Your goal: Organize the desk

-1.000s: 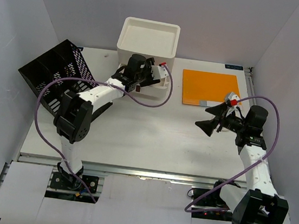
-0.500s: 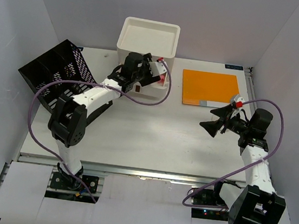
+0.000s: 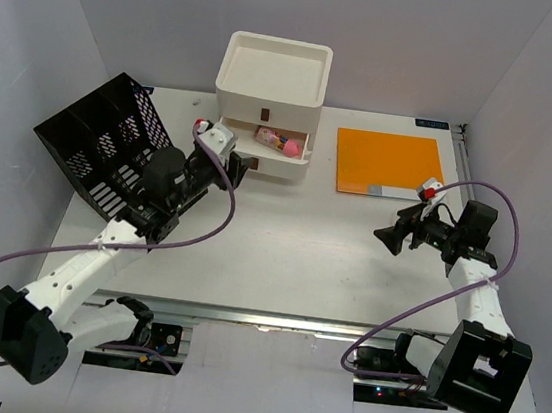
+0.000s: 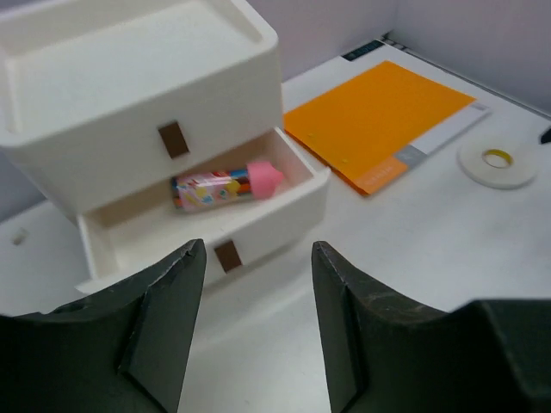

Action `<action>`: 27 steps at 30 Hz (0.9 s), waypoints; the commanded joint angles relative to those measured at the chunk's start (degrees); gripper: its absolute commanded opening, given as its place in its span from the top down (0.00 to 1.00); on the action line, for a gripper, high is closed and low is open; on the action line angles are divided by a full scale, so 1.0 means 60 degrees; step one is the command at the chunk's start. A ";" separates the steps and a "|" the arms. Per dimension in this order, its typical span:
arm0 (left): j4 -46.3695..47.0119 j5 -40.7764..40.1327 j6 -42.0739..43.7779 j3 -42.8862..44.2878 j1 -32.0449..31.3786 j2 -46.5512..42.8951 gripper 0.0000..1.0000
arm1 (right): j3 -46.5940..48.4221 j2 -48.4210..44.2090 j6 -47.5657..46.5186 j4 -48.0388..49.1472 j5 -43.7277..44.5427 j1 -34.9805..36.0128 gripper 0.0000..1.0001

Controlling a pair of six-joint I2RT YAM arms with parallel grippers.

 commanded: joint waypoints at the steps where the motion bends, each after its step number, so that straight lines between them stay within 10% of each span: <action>1: 0.0322 0.0615 -0.2599 -0.1676 0.0068 -0.0776 0.39 | 0.1088 0.0489 -0.2033 -0.1655 0.1072 0.0288 0.04; 11: 0.0641 0.1714 -0.6113 -0.2013 0.0976 0.0098 0.46 | 0.2485 0.2016 -0.0785 -0.1385 0.1682 0.0738 0.07; 15: 0.1832 0.2477 -0.8535 -0.2499 0.1947 0.1146 0.70 | 0.1668 0.1870 -0.0836 -0.0830 0.1724 0.0738 0.06; 27: 0.1879 0.0218 -1.1810 -0.0615 0.2048 0.4612 0.86 | 0.0899 0.0987 -0.0552 -0.0213 0.0474 0.0549 0.05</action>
